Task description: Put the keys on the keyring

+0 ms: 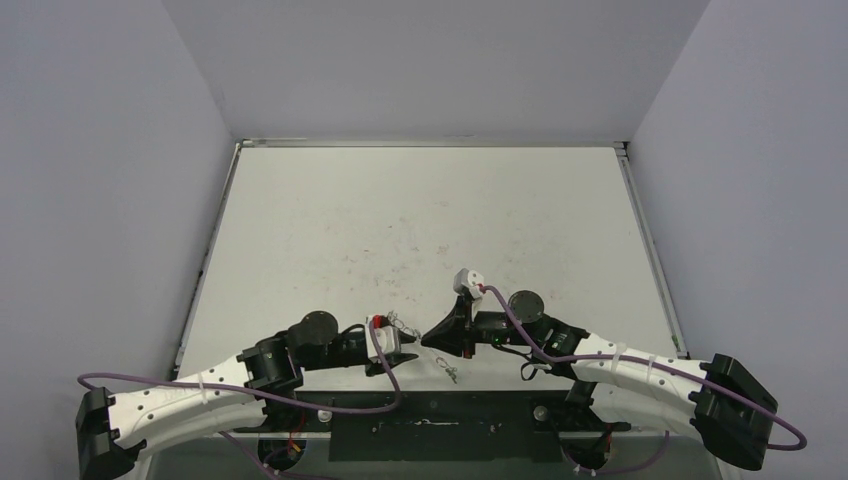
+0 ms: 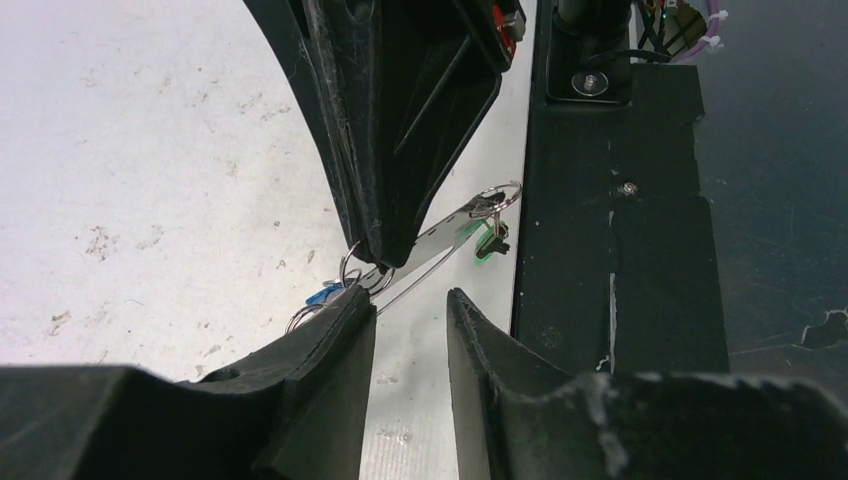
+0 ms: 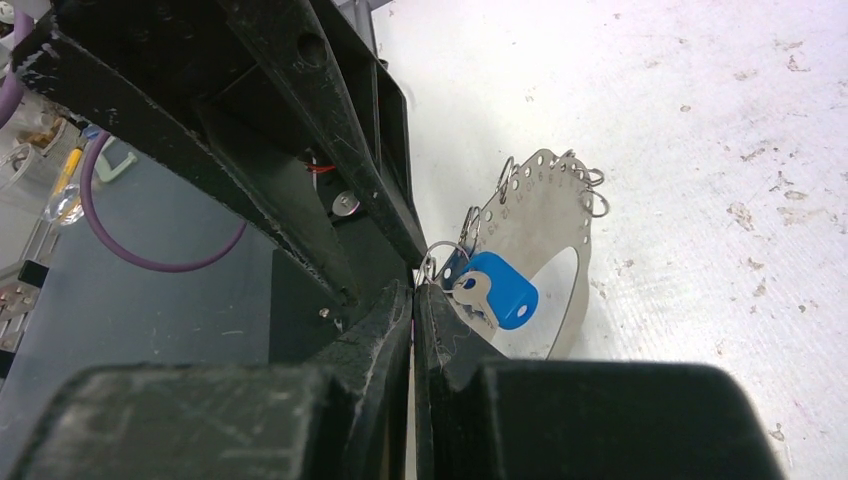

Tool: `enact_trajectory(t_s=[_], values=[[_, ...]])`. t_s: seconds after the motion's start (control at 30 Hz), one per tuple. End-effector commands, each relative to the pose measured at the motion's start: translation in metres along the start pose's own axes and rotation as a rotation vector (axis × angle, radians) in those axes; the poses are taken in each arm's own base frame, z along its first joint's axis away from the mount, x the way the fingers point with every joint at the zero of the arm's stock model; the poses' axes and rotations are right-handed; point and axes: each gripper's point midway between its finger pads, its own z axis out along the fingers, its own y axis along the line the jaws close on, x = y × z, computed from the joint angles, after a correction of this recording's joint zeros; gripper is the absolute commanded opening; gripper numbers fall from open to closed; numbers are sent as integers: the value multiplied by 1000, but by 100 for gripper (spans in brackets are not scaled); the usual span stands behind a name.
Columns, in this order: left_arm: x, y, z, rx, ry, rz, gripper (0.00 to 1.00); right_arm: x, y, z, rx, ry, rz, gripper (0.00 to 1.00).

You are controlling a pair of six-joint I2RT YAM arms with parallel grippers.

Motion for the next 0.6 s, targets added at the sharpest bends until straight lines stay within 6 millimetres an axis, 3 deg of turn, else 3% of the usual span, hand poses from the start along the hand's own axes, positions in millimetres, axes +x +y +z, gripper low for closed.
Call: enact_trajectory(t_s=[0.0, 0.33, 0.57], values=[[-26, 12, 2, -53, -106, 38, 33, -37, 15, 3, -46, -110, -66, 0], [-22, 19, 1, -93, -97, 55, 39, -43, 18, 1, -54, -130, -73, 0], [-17, 23, -3, -122, -74, 53, 36, -45, 19, 1, -56, -139, -77, 0]])
